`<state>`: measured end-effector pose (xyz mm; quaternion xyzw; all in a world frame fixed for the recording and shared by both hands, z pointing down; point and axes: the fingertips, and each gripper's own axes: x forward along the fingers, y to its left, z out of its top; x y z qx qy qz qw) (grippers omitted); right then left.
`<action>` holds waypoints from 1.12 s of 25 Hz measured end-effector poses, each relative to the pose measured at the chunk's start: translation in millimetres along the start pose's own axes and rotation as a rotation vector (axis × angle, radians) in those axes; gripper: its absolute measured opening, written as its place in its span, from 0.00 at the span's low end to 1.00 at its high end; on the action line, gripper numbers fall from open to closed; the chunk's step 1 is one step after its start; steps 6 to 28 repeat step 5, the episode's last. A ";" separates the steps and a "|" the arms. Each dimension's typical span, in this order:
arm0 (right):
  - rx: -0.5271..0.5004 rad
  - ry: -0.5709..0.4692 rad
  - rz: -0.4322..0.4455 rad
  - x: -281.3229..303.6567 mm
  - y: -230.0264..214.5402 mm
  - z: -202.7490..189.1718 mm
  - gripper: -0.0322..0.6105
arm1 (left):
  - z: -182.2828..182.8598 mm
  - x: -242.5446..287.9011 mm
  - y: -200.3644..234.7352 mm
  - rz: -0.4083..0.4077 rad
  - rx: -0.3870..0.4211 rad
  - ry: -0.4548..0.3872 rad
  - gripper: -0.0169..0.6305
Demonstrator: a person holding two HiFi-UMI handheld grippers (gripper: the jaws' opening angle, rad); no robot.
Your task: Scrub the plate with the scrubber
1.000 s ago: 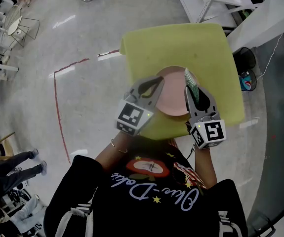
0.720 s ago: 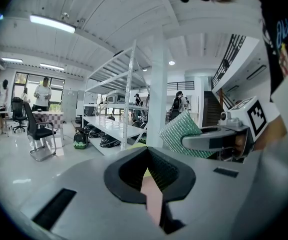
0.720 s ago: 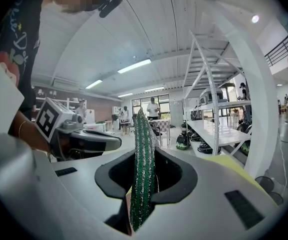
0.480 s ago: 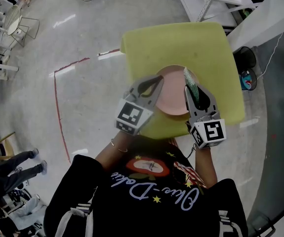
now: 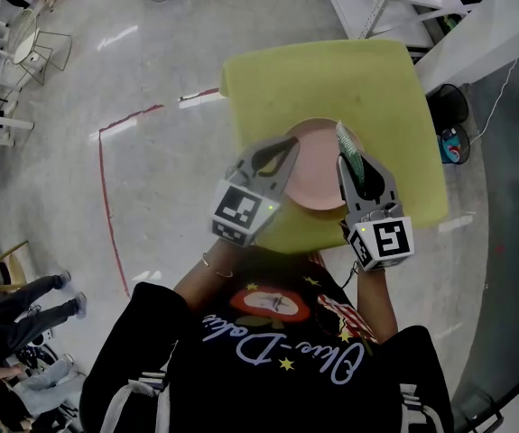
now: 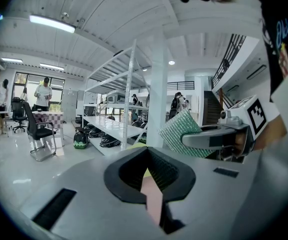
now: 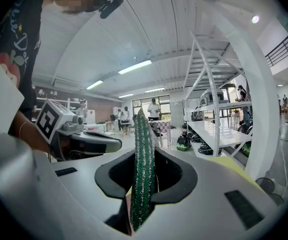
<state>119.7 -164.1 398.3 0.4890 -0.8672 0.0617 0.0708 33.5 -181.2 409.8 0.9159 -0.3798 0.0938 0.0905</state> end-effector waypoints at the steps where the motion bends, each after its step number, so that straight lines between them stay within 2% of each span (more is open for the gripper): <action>1: -0.001 -0.001 0.000 -0.1 -0.6 0.1 0.15 | 0.0 0.7 -0.2 0.000 0.000 -0.001 0.03; 28: -0.003 -0.002 0.003 0.2 -3.0 0.9 0.15 | 0.4 3.5 -0.4 0.001 0.006 -0.005 0.03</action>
